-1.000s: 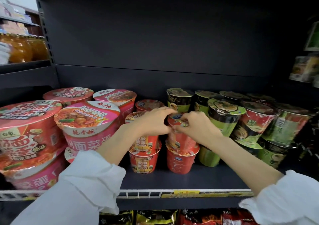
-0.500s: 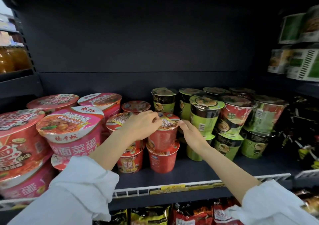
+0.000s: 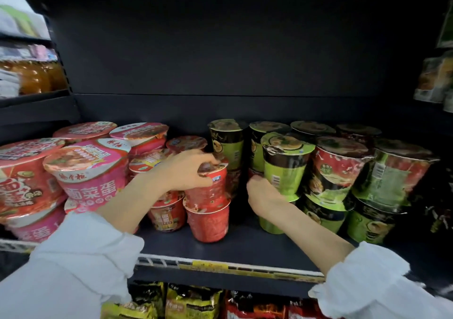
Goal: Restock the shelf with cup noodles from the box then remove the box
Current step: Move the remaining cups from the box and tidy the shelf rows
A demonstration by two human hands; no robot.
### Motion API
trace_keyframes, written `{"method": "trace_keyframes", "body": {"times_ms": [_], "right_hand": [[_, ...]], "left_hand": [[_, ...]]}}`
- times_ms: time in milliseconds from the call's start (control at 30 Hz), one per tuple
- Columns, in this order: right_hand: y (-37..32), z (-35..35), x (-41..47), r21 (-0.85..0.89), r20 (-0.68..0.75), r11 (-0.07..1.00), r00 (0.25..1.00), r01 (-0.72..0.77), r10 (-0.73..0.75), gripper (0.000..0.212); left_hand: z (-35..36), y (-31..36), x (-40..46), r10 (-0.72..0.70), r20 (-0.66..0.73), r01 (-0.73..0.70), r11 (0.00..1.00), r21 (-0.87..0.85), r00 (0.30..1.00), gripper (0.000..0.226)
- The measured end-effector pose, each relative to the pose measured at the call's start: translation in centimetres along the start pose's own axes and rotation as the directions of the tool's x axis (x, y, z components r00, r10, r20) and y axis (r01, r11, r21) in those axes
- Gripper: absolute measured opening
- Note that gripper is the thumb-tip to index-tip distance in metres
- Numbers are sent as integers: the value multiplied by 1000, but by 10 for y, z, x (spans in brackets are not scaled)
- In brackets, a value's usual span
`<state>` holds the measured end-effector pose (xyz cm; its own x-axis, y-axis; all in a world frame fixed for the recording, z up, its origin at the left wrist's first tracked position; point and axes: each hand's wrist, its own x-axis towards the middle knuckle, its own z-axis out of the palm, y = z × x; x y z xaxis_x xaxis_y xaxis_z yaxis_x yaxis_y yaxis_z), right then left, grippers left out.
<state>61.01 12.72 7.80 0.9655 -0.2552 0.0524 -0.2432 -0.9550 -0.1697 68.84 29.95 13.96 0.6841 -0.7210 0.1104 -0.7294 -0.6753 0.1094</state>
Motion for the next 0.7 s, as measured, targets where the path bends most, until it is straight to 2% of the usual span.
{"method": "trace_keyframes", "body": {"times_ms": [133, 267, 333, 433, 567, 633, 700], "right_hand": [[2, -8, 5, -54, 3, 997, 998, 59, -58, 34], [1, -6, 25, -60, 69, 979, 979, 196, -192, 43], [-1, -4, 33, -46, 86, 973, 971, 227, -223, 47], [-2, -3, 39, -52, 74, 969, 969, 241, -236, 57], [0, -6, 43, -32, 85, 982, 980, 185, -182, 47], [1, -5, 45, -58, 90, 985, 983, 163, -157, 43], [2, -3, 46, -73, 71, 989, 990, 128, -123, 41]], "left_hand": [[3, 5, -3, 0, 8, 1, 993, -122, 1000, 41], [5, 12, 8, -32, -116, 30, 999, -21, 993, 30], [3, 14, 20, -34, -208, 30, 999, -23, 977, 24], [0, 15, 41, -70, -299, 64, 998, -29, 952, 39], [-6, 17, 66, -52, -196, 71, 993, 92, 979, 59], [-7, 16, 76, -65, -153, 84, 989, 123, 986, 59], [-9, 17, 82, -99, -175, 121, 985, 124, 980, 50]]}}
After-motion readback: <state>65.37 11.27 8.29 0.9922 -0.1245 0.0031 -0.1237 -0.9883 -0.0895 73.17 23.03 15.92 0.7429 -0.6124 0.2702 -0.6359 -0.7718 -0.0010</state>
